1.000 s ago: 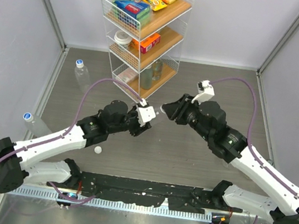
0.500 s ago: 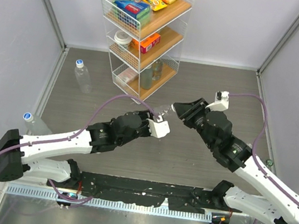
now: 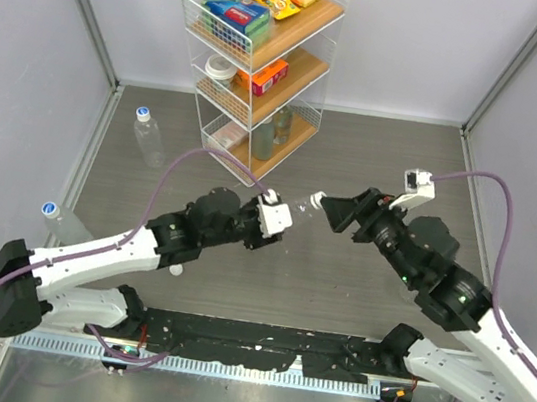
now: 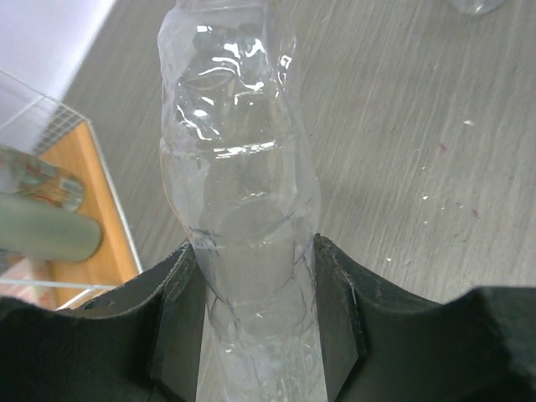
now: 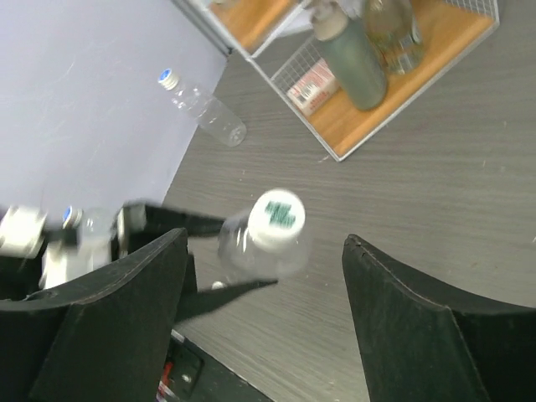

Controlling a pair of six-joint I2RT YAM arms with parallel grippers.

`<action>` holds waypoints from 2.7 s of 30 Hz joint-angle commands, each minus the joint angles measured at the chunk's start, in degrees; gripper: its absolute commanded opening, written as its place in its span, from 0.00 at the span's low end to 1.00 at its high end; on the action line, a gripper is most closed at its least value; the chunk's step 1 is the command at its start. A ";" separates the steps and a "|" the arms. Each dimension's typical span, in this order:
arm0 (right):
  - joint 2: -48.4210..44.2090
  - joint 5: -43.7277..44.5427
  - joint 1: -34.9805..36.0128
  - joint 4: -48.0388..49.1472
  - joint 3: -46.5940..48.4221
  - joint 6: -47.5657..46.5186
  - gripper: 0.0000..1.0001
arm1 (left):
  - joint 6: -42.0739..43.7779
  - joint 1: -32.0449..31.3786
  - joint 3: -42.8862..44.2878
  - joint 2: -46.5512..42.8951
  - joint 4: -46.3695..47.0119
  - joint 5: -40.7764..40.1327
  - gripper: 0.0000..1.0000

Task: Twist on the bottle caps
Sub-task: Screw the bottle cap onto the plastic bottle.

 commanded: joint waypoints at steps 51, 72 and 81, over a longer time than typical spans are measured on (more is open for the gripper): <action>25.72 -48.99 -0.16 -39.71 28.15 -92.46 0.68 | 26.18 25.56 13.24 9.52 -42.53 68.65 0.00; 28.00 -49.42 -0.24 -41.11 30.16 -90.79 0.31 | 23.45 25.56 13.77 11.45 -41.65 67.86 0.00; 28.80 -48.29 -0.24 -38.41 28.86 -79.82 0.01 | 8.89 24.78 10.17 4.96 -28.49 53.57 0.00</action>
